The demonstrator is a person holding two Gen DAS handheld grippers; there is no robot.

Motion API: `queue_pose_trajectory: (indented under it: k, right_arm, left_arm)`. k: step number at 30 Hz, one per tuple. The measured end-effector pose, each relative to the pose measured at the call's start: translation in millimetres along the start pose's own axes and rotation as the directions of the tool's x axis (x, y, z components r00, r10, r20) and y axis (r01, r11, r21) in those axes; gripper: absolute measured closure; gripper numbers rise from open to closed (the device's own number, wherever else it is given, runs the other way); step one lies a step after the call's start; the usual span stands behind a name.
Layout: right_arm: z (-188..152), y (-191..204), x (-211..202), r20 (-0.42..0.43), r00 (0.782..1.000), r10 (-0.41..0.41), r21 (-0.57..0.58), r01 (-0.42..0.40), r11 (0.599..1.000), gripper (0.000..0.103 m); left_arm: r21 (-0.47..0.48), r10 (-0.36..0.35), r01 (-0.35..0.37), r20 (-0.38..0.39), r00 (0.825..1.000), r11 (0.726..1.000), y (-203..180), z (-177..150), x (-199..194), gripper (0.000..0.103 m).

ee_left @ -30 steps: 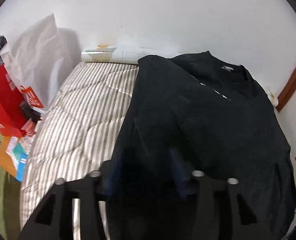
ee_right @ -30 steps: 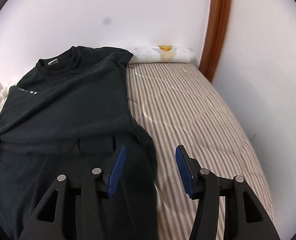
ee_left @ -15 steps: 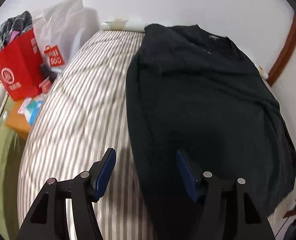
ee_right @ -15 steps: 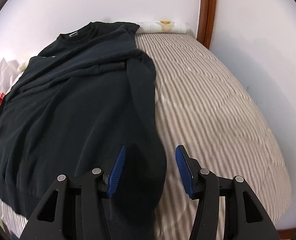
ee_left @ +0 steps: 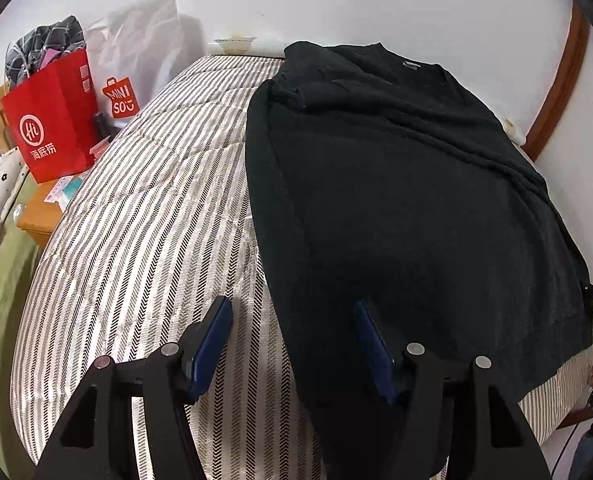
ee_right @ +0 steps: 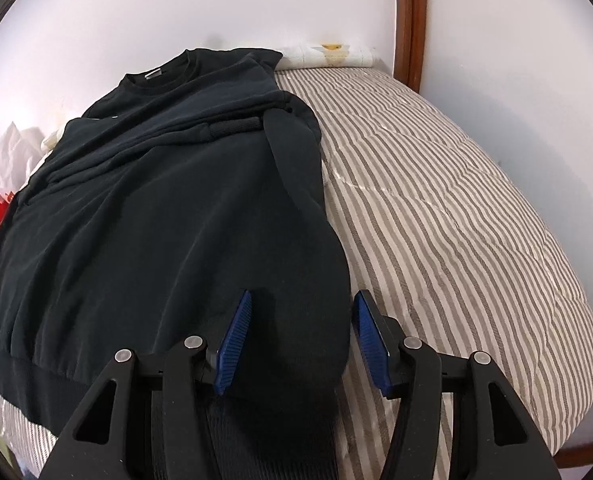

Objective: Fold small clothes

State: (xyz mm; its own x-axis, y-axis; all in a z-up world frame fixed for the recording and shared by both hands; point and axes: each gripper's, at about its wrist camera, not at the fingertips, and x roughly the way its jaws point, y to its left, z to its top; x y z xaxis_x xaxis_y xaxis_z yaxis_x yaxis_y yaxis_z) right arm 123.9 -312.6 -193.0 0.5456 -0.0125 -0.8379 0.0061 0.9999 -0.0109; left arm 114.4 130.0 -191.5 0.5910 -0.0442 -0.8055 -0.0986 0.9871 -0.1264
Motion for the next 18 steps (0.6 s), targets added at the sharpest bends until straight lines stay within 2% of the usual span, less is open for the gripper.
queue_pose_trajectory:
  k: [2,4,5,6,7,8,9,14,18]
  right_arm:
    - [0.9,1.3,0.7,0.007,1.000,-0.001,0.001,0.001,1.000,0.053]
    - [0.3,6.1,-0.4,0.012,1.000,0.022,-0.021,-0.021,1.000,0.070]
    - [0.0,8.1,-0.8,0.012,0.999,0.032,-0.029,-0.031,0.999,0.075]
    - [-0.7,11.0,-1.5,0.012,0.999,0.046,-0.042,-0.046,0.998,0.086]
    - [-1.1,12.7,-2.2,0.013,0.998,0.055,-0.049,-0.054,0.997,0.092]
    - [-1.2,13.4,-3.8,0.019,0.998,0.060,-0.051,-0.059,0.997,0.092]
    - [-1.1,12.3,-5.5,0.026,0.997,0.068,-0.044,-0.067,0.997,0.094]
    - [-0.6,-3.1,-28.6,0.076,0.990,0.121,-0.002,-0.121,0.993,0.095]
    - [-2.0,-12.2,-51.1,0.112,0.983,0.144,-0.002,-0.144,0.990,0.096]
  left_arm:
    - [0.002,0.013,-0.013,0.002,1.000,1.000,-2.2,1.5,1.4,0.043]
    - [0.015,0.023,-0.023,0.007,1.000,1.000,-5.7,1.7,2.5,0.051]
    - [0.023,0.036,-0.036,0.015,0.999,0.999,-8.0,1.7,2.8,0.059]
    - [0.024,0.045,-0.046,0.020,0.999,0.999,-8.9,1.4,2.8,0.067]
    - [0.025,0.041,-0.042,0.022,0.999,0.999,-9.9,1.4,2.5,0.073]
    - [0.027,0.021,-0.022,0.018,1.000,0.999,-10.8,1.8,2.3,0.090]
    - [0.026,0.005,-0.005,0.016,1.000,1.000,-11.6,2.5,1.3,0.095]
    - [0.024,-0.023,0.022,0.059,0.998,0.999,-8.4,6.5,-16.9,0.097]
    - [0.009,-0.073,0.073,0.096,0.993,0.997,0.2,8.4,-38.2,0.097]
